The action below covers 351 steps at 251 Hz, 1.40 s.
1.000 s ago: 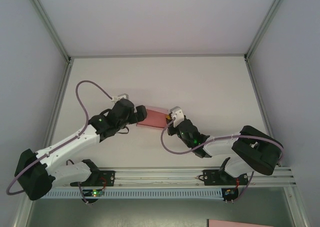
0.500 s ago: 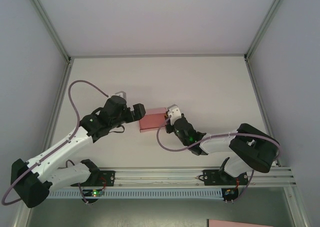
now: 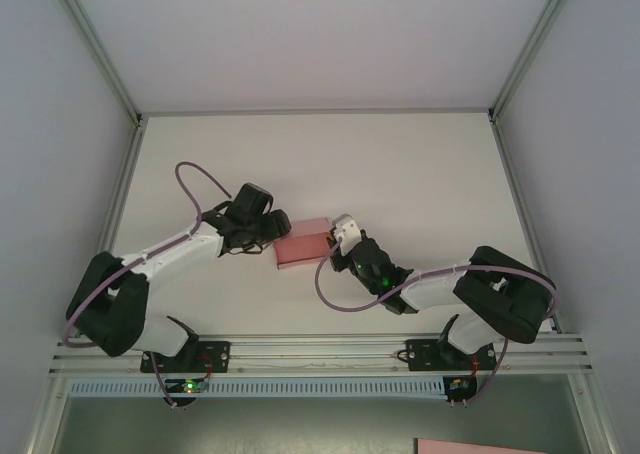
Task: Assemble paper box
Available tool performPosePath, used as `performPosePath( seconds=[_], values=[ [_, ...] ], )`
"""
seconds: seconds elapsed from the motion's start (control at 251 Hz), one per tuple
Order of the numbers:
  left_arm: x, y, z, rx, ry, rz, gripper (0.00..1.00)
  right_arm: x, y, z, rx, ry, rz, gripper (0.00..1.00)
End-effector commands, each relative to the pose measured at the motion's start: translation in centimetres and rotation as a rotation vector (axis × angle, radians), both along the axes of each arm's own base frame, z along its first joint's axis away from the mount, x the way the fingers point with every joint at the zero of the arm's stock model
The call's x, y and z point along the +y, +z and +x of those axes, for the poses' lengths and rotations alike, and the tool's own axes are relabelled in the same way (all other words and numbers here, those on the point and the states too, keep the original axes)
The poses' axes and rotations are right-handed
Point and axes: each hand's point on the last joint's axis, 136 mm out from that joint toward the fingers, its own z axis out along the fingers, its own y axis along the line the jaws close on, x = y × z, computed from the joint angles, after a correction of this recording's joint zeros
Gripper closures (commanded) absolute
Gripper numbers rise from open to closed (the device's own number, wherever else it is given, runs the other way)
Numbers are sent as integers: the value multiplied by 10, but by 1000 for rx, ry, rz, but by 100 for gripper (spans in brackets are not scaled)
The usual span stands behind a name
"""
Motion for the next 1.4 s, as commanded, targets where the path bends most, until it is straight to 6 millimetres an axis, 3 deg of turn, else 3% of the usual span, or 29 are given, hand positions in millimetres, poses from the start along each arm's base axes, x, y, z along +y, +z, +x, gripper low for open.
performPosePath(
  seconds=[0.0, 0.255, 0.447, 0.479, 0.535, 0.714, 0.806, 0.902, 1.081, 1.269, 1.397],
  values=[
    [-12, -5, 0, -6, -17, -80, 25, 0, -23, -16, 66, 66, -56, 91],
    [0, -53, -25, 64, 32, -86, 42, 0, -18, -32, 150, 105, -9, 70],
    [2, -69, -26, 72, 26, -55, 53, -8, -15, -55, 237, 166, -22, 34],
    [2, -71, -26, 80, 22, -51, 55, -10, -17, -60, 260, 180, -30, 25],
    [1, -75, -27, 90, 13, -48, 60, -17, -19, -67, 288, 184, -52, 2],
    [5, -81, -27, 95, 5, -7, 63, -39, -4, -72, 276, 137, -41, 2],
    [7, -82, -27, 82, -15, 9, 69, -52, 17, -58, 246, 34, 69, 2],
    [4, -84, -29, 62, -50, -6, 75, -57, 21, -48, 332, 18, 170, 2],
    [-2, -87, -30, 37, -77, -65, 79, -75, 10, -11, 556, -132, 303, 2],
    [-4, -87, -31, 15, -74, -145, 80, -49, 11, -1, 684, -31, 326, 2],
    [1, -82, -31, -12, -61, -155, 79, -38, -6, 3, 784, -15, 352, 2]
  ],
)
